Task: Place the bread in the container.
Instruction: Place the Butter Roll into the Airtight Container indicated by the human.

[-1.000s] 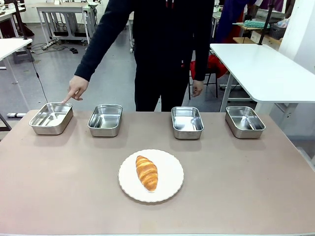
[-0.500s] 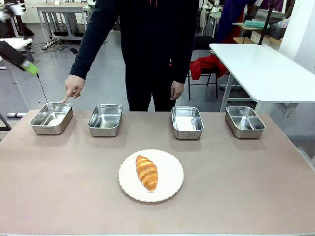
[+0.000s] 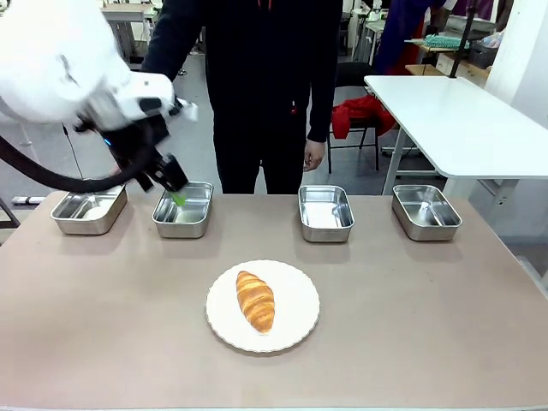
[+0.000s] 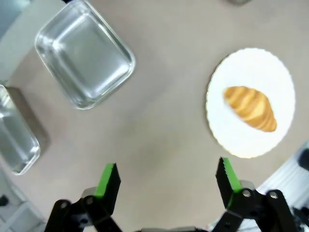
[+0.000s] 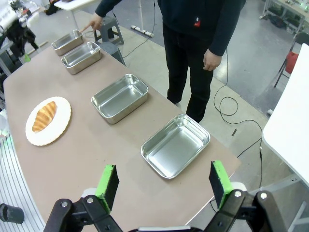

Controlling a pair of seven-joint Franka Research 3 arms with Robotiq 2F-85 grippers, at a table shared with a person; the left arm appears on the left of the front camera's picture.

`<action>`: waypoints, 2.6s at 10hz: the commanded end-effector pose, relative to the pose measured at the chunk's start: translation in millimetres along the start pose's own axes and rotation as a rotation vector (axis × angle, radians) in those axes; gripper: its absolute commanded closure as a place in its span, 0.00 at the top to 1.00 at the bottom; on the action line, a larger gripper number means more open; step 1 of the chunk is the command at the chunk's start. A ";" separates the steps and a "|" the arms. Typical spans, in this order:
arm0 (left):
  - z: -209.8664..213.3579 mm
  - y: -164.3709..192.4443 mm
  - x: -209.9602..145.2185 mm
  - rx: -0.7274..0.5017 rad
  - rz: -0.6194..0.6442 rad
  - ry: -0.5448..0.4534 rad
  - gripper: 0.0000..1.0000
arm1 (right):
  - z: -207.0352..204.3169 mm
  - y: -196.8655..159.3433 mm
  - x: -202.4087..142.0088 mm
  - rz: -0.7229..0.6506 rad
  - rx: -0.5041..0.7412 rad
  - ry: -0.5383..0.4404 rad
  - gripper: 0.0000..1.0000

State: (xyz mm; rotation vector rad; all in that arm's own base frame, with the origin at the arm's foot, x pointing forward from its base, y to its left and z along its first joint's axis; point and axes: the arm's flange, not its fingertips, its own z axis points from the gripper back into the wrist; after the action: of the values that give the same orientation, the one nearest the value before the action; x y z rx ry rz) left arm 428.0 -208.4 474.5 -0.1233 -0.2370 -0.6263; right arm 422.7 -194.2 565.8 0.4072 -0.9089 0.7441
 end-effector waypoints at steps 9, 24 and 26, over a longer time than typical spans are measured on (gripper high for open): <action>-32.1 -67.2 -1.3 0.095 0.089 -0.002 1.00 | 0.2 0.6 1.0 0.002 -0.001 -0.002 0.98; -143.5 -183.1 -1.1 0.110 0.769 -0.010 1.00 | 0.2 0.6 1.0 0.002 -0.001 -0.002 0.98; -153.2 -178.6 4.5 0.077 0.775 0.010 1.00 | 0.2 0.6 1.0 0.002 -0.001 -0.002 0.98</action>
State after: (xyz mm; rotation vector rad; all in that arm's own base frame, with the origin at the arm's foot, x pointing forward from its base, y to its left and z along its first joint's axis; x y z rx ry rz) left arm 347.6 -376.2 338.7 -0.1132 -0.1729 0.1457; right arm 422.6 -194.3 565.8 0.4072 -0.9088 0.7438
